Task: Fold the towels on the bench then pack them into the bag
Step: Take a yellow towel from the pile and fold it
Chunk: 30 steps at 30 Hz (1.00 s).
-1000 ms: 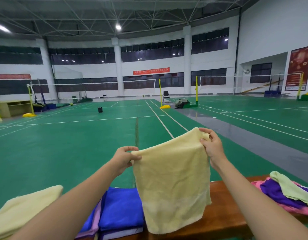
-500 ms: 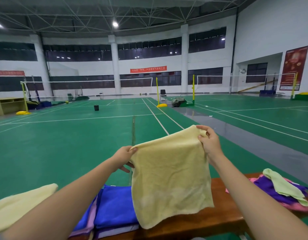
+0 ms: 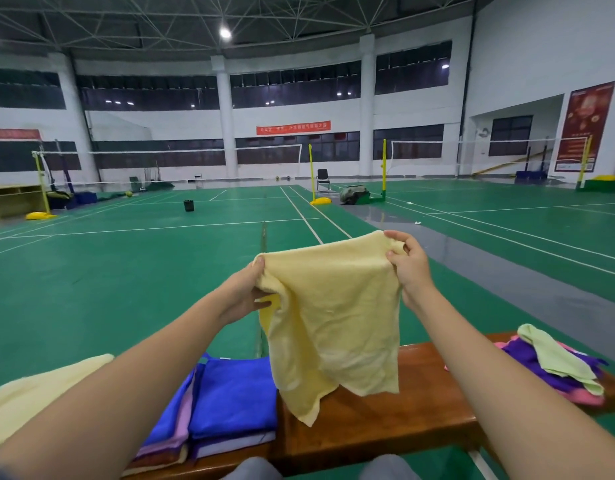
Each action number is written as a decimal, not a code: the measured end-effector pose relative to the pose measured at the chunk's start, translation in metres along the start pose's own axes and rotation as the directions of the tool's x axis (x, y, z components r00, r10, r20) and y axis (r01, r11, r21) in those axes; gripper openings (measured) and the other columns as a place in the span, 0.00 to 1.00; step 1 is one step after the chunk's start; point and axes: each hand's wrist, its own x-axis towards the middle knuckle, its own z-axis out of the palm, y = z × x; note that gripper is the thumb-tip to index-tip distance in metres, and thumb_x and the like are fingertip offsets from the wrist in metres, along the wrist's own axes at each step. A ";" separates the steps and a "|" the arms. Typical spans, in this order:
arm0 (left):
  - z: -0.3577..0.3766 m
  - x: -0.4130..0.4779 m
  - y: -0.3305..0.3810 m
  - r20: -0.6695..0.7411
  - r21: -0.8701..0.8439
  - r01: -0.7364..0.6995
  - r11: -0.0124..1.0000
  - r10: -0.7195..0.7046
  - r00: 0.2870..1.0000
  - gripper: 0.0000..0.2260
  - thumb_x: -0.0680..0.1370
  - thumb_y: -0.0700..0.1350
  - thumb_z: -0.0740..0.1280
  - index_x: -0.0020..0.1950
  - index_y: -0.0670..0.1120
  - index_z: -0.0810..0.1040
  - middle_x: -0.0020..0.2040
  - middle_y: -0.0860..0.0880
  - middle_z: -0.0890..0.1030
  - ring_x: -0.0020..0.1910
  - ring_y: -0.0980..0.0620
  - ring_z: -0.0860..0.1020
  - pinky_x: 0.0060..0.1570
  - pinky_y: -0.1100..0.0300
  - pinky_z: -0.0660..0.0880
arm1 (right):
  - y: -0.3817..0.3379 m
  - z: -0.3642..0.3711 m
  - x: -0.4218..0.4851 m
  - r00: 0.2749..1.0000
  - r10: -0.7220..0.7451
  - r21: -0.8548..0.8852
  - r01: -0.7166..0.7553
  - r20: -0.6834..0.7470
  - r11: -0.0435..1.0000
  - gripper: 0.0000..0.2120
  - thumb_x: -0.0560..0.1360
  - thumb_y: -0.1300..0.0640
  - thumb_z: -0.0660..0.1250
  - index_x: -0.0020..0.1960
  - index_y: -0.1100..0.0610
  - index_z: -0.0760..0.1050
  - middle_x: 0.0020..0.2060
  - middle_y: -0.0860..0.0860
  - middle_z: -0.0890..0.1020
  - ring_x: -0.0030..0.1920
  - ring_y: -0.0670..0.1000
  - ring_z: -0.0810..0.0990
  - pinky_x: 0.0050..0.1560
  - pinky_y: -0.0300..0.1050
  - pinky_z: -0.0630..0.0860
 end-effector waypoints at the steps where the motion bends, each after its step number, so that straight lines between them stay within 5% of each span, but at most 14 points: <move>1: 0.000 0.000 0.002 -0.012 -0.035 -0.023 0.999 0.022 1.000 0.10 0.82 0.52 0.54 0.50 0.50 0.73 0.42 0.49 0.79 0.43 0.51 0.77 0.54 0.52 0.71 | -0.001 -0.001 0.000 1.000 0.003 0.005 -0.003 -0.006 1.000 0.19 0.76 0.71 0.57 0.50 0.49 0.76 0.57 0.54 0.74 0.60 0.54 0.73 0.54 0.48 0.74; 6: -0.008 -0.001 0.014 -0.056 -0.095 -0.099 0.991 0.094 0.994 0.06 0.78 0.44 0.62 0.51 0.47 0.78 0.41 0.49 0.79 0.40 0.51 0.74 0.40 0.59 0.72 | -0.001 -0.008 0.002 0.998 0.034 0.013 -0.033 -0.047 0.999 0.18 0.77 0.70 0.57 0.49 0.48 0.75 0.61 0.54 0.72 0.62 0.55 0.72 0.52 0.48 0.74; 8: -0.009 -0.002 0.020 -0.072 -0.185 -0.071 0.980 0.059 0.996 0.08 0.79 0.47 0.61 0.50 0.46 0.79 0.40 0.49 0.78 0.38 0.51 0.74 0.38 0.58 0.71 | -0.001 -0.009 0.003 0.999 0.035 -0.018 -0.036 -0.032 0.999 0.19 0.77 0.70 0.56 0.48 0.47 0.76 0.63 0.56 0.72 0.63 0.56 0.71 0.57 0.53 0.75; 11: -0.009 -0.002 0.029 -0.098 -0.243 -0.060 0.968 0.037 0.994 0.09 0.80 0.38 0.59 0.56 0.44 0.76 0.46 0.47 0.77 0.39 0.51 0.76 0.39 0.57 0.77 | -0.003 -0.008 0.003 0.999 0.033 -0.012 -0.033 -0.021 0.999 0.20 0.77 0.70 0.57 0.47 0.46 0.76 0.64 0.57 0.72 0.65 0.58 0.71 0.61 0.56 0.74; 14: -0.011 -0.002 0.038 -0.080 -0.182 -0.058 0.982 0.044 0.996 0.18 0.78 0.30 0.58 0.61 0.47 0.74 0.50 0.46 0.77 0.41 0.50 0.76 0.34 0.59 0.80 | -0.007 -0.008 0.005 0.999 0.036 0.024 -0.036 -0.024 0.999 0.20 0.77 0.70 0.56 0.46 0.46 0.76 0.65 0.57 0.71 0.64 0.56 0.71 0.61 0.55 0.74; 19: -0.018 -0.006 0.060 -0.089 0.003 -0.027 1.000 0.028 0.996 0.19 0.75 0.31 0.64 0.64 0.46 0.74 0.52 0.44 0.76 0.46 0.48 0.74 0.43 0.55 0.76 | -0.011 -0.013 0.007 1.000 0.022 0.017 -0.022 -0.022 1.000 0.20 0.77 0.70 0.57 0.46 0.46 0.77 0.64 0.55 0.72 0.67 0.56 0.70 0.63 0.57 0.72; 21: -0.018 -0.006 0.067 -0.105 0.022 -0.020 1.000 0.023 0.994 0.18 0.75 0.33 0.65 0.64 0.45 0.75 0.52 0.45 0.75 0.47 0.48 0.74 0.41 0.56 0.75 | -0.012 -0.016 0.010 0.999 0.023 0.015 -0.023 -0.031 1.000 0.19 0.77 0.69 0.58 0.46 0.46 0.77 0.63 0.56 0.73 0.65 0.56 0.71 0.60 0.54 0.75; 25: -0.020 -0.003 0.073 -0.184 -0.131 -0.008 0.991 -0.017 0.983 0.07 0.77 0.38 0.65 0.54 0.40 0.76 0.47 0.45 0.72 0.37 0.52 0.72 0.31 0.58 0.78 | -0.019 -0.020 0.009 0.999 0.036 0.072 -0.033 -0.037 0.997 0.17 0.78 0.68 0.57 0.46 0.48 0.77 0.53 0.55 0.77 0.43 0.48 0.75 0.37 0.40 0.73; 30: -0.021 0.001 0.071 -0.152 -0.104 0.002 0.995 -0.018 0.988 0.17 0.80 0.32 0.57 0.68 0.40 0.70 0.47 0.44 0.74 0.31 0.57 0.71 0.26 0.68 0.75 | -0.024 -0.025 0.011 0.996 0.068 0.146 -0.059 -0.059 0.987 0.17 0.77 0.70 0.56 0.47 0.50 0.77 0.47 0.52 0.78 0.43 0.50 0.74 0.39 0.40 0.72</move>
